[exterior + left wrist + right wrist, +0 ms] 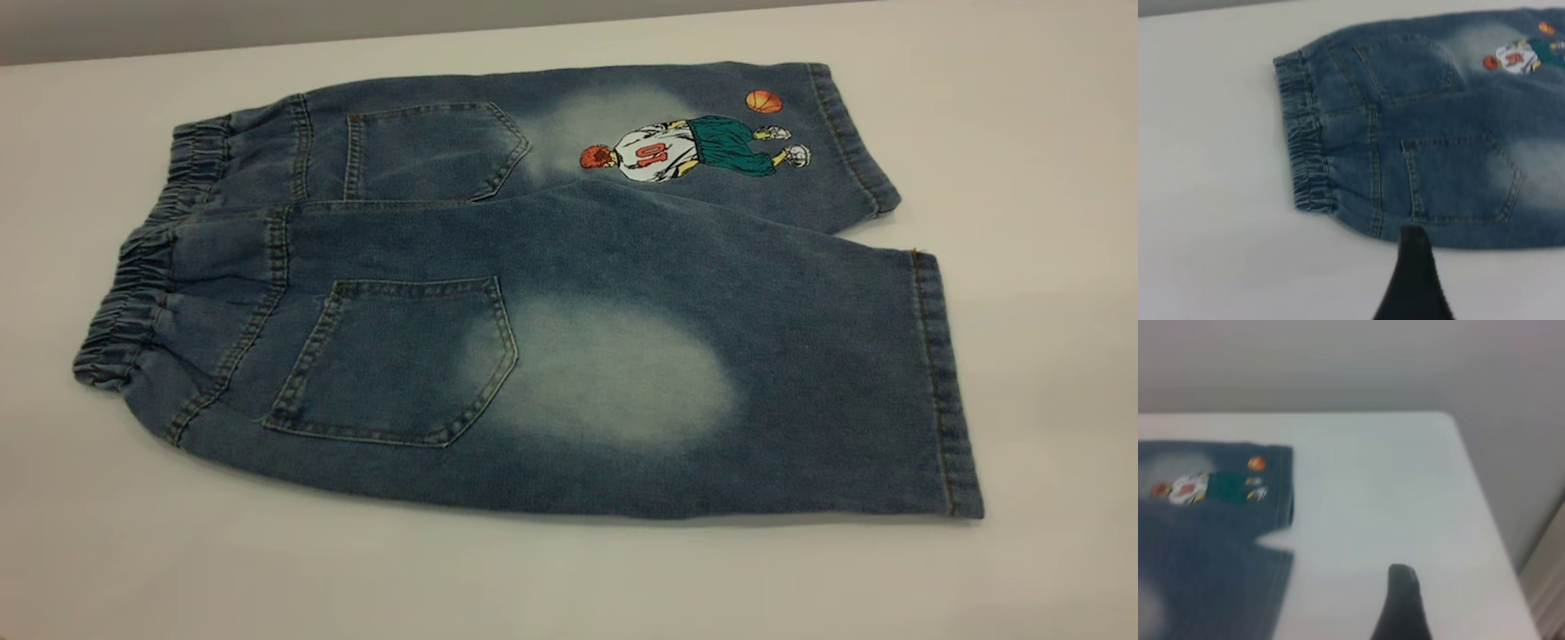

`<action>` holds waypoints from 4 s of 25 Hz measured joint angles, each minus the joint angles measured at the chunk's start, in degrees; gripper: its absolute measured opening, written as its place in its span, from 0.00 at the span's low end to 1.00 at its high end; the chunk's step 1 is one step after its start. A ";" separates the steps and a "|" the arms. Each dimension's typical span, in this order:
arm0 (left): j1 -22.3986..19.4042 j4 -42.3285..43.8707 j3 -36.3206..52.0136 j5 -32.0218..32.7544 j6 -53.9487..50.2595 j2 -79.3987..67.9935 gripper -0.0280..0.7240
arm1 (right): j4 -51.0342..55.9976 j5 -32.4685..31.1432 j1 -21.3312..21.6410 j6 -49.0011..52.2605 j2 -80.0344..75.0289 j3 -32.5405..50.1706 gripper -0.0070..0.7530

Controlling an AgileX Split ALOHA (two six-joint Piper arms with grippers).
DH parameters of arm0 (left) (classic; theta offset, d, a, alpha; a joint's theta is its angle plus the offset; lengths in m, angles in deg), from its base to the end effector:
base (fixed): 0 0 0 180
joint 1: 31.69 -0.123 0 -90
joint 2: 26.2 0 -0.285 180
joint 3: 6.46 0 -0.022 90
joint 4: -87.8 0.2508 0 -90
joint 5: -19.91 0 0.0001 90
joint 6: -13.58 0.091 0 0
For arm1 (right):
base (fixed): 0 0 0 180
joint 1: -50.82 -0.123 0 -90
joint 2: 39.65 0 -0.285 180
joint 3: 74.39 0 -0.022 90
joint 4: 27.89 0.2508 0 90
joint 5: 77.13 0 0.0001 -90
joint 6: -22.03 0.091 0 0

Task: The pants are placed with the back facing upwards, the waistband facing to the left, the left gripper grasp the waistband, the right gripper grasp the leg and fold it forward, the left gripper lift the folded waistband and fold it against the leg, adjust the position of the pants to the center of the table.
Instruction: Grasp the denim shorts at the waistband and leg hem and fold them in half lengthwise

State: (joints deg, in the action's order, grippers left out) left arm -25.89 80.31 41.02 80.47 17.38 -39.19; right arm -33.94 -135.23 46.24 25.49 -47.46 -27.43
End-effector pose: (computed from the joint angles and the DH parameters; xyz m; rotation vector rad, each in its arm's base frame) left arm 0.0062 -0.0110 0.2834 0.1767 2.1025 -0.1795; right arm -0.0060 -0.0087 0.2893 -0.0156 1.9658 -0.0329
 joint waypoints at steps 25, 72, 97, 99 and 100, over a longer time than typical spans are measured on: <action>0.00 8.90 -18.66 -19.76 -10.45 -74.51 0.68 | 24.31 26.15 -1.63 -9.70 -57.50 -0.51 0.60; -7.89 -6.03 -19.78 -39.40 3.16 -113.17 0.67 | 26.25 31.22 -1.63 -10.33 -63.59 -0.51 0.60; -6.38 -7.93 -19.54 -36.71 3.42 -101.47 0.24 | 51.62 35.05 -1.73 -28.34 -85.02 5.84 0.60; -4.91 -7.93 -19.59 -36.54 3.42 -101.47 0.24 | 57.77 33.65 -1.73 -34.29 -89.11 5.84 0.60; -3.95 -7.93 -19.59 -36.66 3.42 -101.47 0.24 | 60.40 32.22 -1.73 -37.68 -90.78 5.79 0.60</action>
State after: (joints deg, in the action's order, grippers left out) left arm -29.84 72.39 21.43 43.82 20.79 -140.66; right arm 26.47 -103.01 44.51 -12.19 -138.24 -21.64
